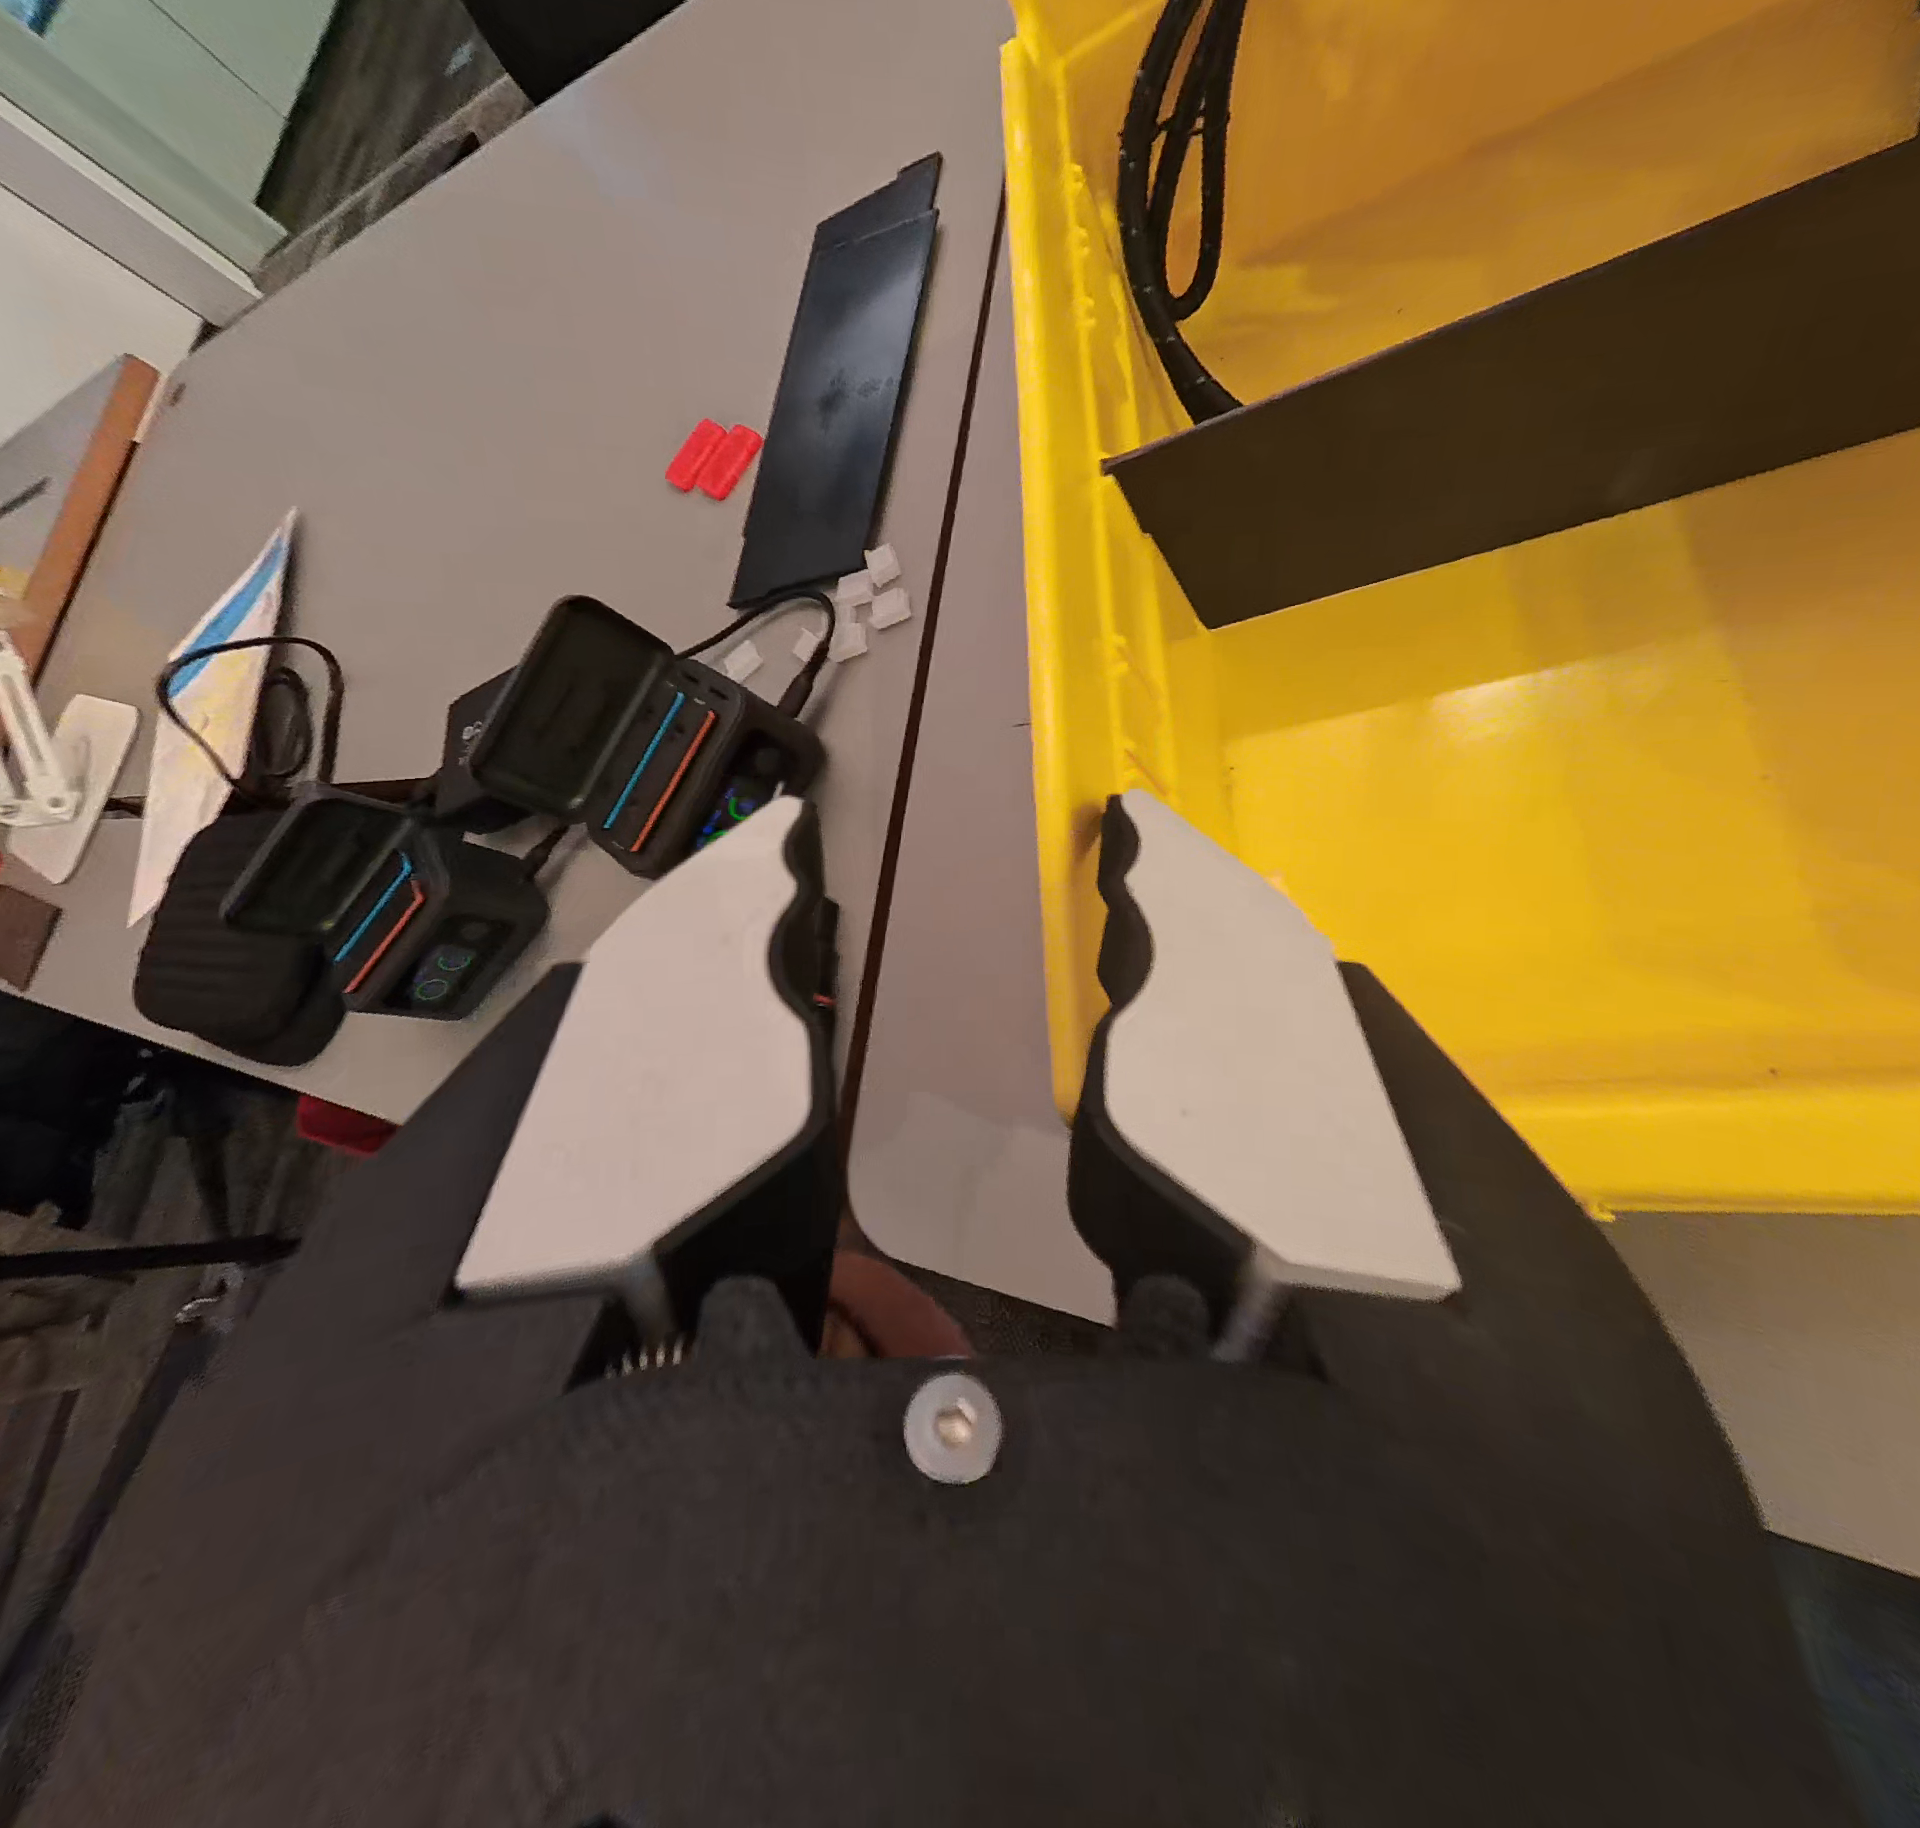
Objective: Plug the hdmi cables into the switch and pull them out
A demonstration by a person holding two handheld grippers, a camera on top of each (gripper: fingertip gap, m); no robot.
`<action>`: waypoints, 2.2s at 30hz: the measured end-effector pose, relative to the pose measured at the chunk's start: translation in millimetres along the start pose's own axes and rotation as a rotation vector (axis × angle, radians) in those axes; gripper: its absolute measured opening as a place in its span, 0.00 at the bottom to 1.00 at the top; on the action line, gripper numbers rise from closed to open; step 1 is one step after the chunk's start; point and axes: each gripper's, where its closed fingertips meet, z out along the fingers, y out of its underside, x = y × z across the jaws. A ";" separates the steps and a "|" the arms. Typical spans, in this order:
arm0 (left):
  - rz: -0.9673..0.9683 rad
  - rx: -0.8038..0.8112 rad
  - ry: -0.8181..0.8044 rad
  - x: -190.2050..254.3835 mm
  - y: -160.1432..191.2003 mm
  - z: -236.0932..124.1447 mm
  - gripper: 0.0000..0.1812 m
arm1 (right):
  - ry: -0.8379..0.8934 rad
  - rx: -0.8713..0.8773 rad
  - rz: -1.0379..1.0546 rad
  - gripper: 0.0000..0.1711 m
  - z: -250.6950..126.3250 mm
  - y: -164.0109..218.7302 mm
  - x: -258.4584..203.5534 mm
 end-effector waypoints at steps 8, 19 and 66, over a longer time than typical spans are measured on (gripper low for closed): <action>0.007 -0.008 0.124 11.7 5.1 9.4 0.07 | 0.014 0.005 0.021 0.03 -0.1 1.2 11.1; 0.050 0.023 0.165 -23.8 10.0 33.7 0.07 | 0.075 0.009 0.079 0.02 -4.7 11.1 49.5; -0.336 0.060 0.369 119.7 -156.8 41.5 0.25 | -0.107 0.412 -0.178 0.24 -45.0 -89.4 -91.3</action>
